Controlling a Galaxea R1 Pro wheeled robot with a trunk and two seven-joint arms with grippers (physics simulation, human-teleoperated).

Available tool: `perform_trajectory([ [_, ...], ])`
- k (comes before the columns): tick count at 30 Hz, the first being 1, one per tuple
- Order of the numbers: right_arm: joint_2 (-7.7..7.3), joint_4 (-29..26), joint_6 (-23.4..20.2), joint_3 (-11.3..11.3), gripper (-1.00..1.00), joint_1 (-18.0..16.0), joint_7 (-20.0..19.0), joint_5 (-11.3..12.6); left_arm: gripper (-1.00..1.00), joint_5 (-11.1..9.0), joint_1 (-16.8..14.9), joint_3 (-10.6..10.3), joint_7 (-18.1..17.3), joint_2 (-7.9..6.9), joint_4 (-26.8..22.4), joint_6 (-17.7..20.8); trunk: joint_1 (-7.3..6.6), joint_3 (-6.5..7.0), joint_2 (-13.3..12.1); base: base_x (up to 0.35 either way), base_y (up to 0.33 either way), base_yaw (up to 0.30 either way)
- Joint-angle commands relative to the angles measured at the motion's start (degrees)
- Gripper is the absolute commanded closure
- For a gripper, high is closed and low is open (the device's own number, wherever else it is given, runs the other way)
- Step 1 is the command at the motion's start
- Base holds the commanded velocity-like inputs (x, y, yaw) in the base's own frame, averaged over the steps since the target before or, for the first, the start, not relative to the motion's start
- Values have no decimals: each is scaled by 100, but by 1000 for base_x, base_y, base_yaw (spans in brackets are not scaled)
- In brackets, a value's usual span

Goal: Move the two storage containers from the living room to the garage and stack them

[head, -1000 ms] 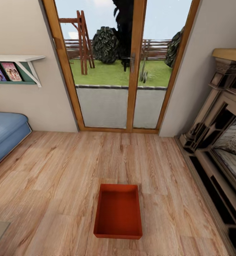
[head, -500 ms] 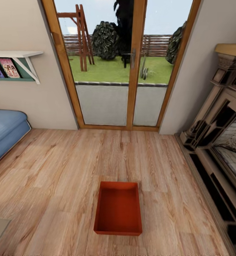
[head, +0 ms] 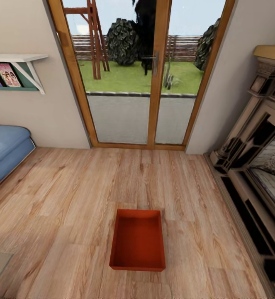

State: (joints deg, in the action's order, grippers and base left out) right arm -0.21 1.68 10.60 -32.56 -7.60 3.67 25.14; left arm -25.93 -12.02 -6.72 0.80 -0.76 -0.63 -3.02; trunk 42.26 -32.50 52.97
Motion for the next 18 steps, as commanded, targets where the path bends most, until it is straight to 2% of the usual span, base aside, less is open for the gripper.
perform_trajectory([
  [1, 3, 16, 29, -48, -100, -5, 2, 44, -100, -44, -2, -49, 8, 0, 2, -14, 0, -14, 3, 0, 0, 0],
  [18, 3, 16, 29, -48, -100, -5, -1, 44, -100, -44, -3, -49, 8, -2, 2, -14, 0, -169, 3, 0, 0, 0],
])
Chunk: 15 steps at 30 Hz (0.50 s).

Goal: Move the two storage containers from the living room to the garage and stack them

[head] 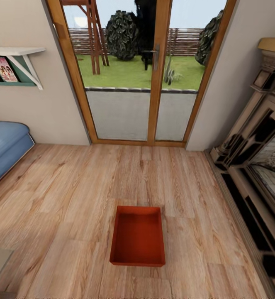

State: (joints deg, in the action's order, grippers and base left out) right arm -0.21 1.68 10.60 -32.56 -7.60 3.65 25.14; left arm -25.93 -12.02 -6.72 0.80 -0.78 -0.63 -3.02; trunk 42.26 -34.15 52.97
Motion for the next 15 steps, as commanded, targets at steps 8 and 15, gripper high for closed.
perform_trajectory([
  [8, 3, 16, 29, -48, -100, -5, 4, 43, -100, -44, -2, -49, 8, -1, 2, -14, 0, -78, 3, 0, 0, 0],
  [15, 3, 16, 29, -48, -100, -6, 3, 44, -100, -44, -2, -49, 8, -1, 2, -14, 0, -142, 3, 0, 0, 0],
])
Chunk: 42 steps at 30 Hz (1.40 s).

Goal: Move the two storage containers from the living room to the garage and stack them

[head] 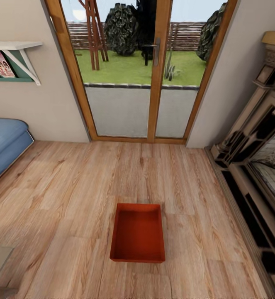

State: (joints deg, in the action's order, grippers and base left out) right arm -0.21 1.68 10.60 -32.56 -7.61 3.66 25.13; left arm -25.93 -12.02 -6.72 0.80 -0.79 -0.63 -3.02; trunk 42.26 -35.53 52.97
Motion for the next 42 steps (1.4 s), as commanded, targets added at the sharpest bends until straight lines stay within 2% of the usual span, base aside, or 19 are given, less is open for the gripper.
perform_trajectory([
  [1, 3, 16, 29, -48, -100, -5, 0, 44, -100, -44, -2, -49, 8, 0, 2, -14, 0, -13, 3, 0, 0, 0],
  [42, 10, 16, 32, 10, -100, -4, 4, 93, -100, -44, -2, -49, 8, 4, 3, -14, 0, -389, 3, 0, 0, 0],
])
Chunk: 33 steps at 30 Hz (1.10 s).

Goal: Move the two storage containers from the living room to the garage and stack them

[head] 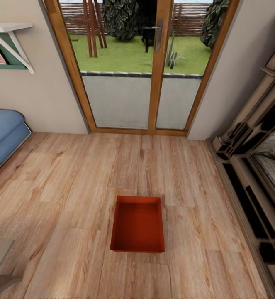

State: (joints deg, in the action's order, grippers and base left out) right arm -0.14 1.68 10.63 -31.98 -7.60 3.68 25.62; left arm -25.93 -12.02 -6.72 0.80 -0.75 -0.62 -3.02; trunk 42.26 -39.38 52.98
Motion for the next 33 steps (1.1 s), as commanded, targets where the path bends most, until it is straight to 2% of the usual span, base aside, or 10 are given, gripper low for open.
perform_trajectory([
  [1, 6, 16, 28, -50, -100, -6, 1, 36, -100, -44, -2, -49, 8, -1, 1, -14, 0, -13, 3, 0, 0, 0],
  [18, 23, 16, -4, -18, -100, -5, -2, 54, -100, -76, 0, -35, 8, 11, 12, -14, 0, -163, 3, 0, 0, 0],
  [33, 26, 10, 36, -64, -100, -7, -61, 2, -100, -96, -1, -39, 8, -48, 44, -6, 0, -173, 3, 0, 0, 0],
])
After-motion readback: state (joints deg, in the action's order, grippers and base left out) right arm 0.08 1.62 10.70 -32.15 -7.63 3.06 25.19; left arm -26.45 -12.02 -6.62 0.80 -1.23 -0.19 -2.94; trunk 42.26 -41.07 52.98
